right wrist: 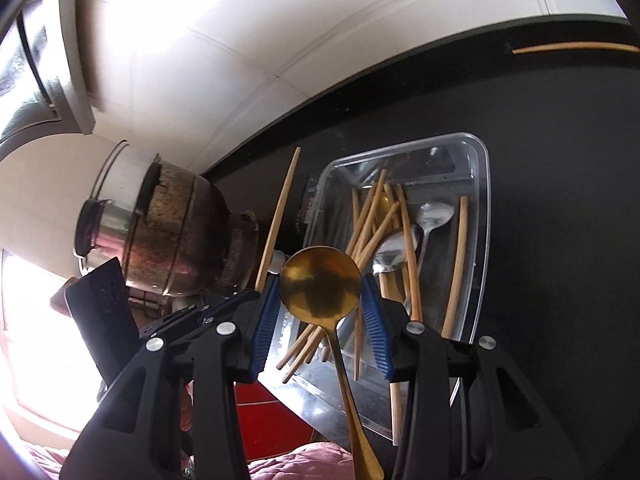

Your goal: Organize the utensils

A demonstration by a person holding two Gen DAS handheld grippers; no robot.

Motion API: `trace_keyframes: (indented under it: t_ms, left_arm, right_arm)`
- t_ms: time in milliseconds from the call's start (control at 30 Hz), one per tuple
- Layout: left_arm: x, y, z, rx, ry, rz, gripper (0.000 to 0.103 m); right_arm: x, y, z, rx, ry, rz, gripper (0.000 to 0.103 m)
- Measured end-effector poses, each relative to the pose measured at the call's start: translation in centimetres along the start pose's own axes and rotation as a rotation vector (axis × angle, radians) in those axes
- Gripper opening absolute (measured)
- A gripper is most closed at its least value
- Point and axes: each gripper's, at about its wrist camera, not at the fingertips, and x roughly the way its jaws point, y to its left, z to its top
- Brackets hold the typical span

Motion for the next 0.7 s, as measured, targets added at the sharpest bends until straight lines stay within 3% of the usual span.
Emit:
trace_keyframes:
  t_ms: [267, 300, 333, 367, 400, 467, 567, 700]
  left_arm:
    - [0.8, 0.3, 0.0, 0.002, 0.024, -0.017, 0.006]
    - [0.9, 0.3, 0.2, 0.006, 0.031, -0.012, 0.008]
    - [1.1, 0.1, 0.4, 0.023, 0.048, 0.003, 0.033]
    - [1.2, -0.2, 0.5, 0.035, 0.052, 0.015, 0.083]
    - [0.8, -0.5, 0.6, 0.05, 0.027, 0.054, 0.098]
    - [-0.1, -0.9, 0.7, 0.067, -0.038, 0.101, 0.097]
    - [-0.6, -1.4, 1.2, 0.061, -0.059, 0.14, 0.097]
    - [-0.5, -2.5, 1.4, 0.056, -0.063, 0.13, 0.097]
  right_arm:
    - [0.6, 0.7, 1.1, 0.017, -0.018, -0.002, 0.043]
    - [0.6, 1.3, 1.8, -0.004, -0.024, -0.037, 0.058]
    - [0.3, 2.0, 2.7, -0.024, -0.059, -0.076, 0.088]
    - [-0.3, 2.3, 3.1, -0.032, -0.106, -0.092, 0.098]
    - [-1.3, 3.0, 3.6, -0.054, -0.168, -0.126, 0.096]
    - [-2.8, 4.1, 4.2, -0.141, -0.241, -0.199, 0.096]
    - [-5.1, 4.6, 3.9, -0.28, -0.362, -0.398, 0.096]
    - [-7.0, 2.4, 3.1, -0.323, -0.392, -0.556, 0.096]
